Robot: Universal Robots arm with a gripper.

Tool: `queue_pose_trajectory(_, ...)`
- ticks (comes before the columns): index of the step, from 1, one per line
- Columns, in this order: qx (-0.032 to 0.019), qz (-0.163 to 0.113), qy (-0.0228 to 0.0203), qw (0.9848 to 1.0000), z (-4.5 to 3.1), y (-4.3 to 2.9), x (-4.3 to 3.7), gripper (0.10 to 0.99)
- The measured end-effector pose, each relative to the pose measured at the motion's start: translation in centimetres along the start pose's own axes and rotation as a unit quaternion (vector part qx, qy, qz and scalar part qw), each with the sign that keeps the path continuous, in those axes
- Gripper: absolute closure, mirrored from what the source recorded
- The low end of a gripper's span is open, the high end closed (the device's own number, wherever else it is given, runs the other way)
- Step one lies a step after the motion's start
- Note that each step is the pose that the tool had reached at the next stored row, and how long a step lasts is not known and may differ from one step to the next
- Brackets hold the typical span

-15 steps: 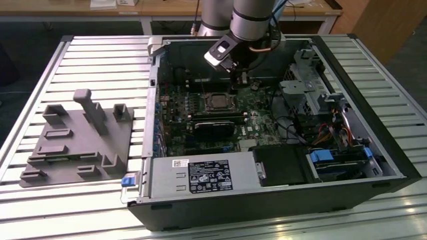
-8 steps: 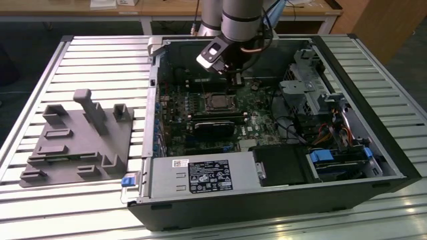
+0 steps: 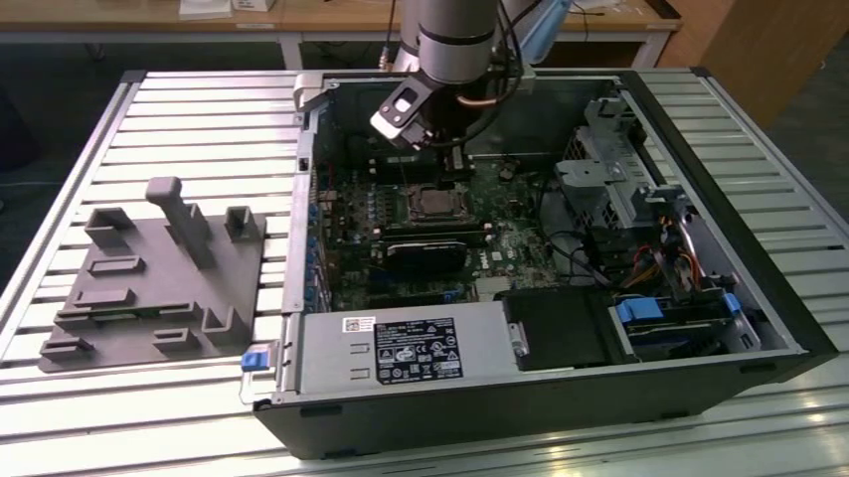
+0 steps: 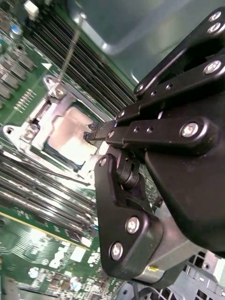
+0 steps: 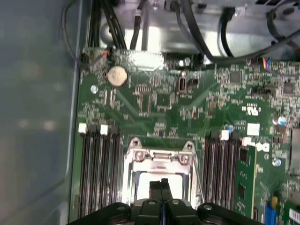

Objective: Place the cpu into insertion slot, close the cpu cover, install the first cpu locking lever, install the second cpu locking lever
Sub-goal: 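Close the cpu cover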

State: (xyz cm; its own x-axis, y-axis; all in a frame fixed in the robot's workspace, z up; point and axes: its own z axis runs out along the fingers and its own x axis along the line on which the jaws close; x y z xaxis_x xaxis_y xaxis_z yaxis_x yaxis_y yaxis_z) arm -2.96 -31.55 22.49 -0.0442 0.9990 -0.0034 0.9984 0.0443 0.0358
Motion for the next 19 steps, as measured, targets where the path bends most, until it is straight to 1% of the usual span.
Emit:
queue_pose_trajectory(3,-0.001,0.0,-0.0002,1.0,0.01,-0.54,0.02,0.98)
queue_pose_trajectory(10,-0.0012,-0.002,-0.0001,1.0,0.01,-0.62,0.03,0.98)
queue_pose_trajectory(15,-0.0013,-0.03,0.0004,0.9995,0.01,-0.62,0.03,0.98)
queue_pose_trajectory(17,-0.0013,-0.047,0.0005,0.9989,0.01,-0.62,0.03,0.98)
queue_pose_trajectory(19,-0.0013,-0.064,0.0005,0.9979,0.01,-0.62,0.03,0.98)
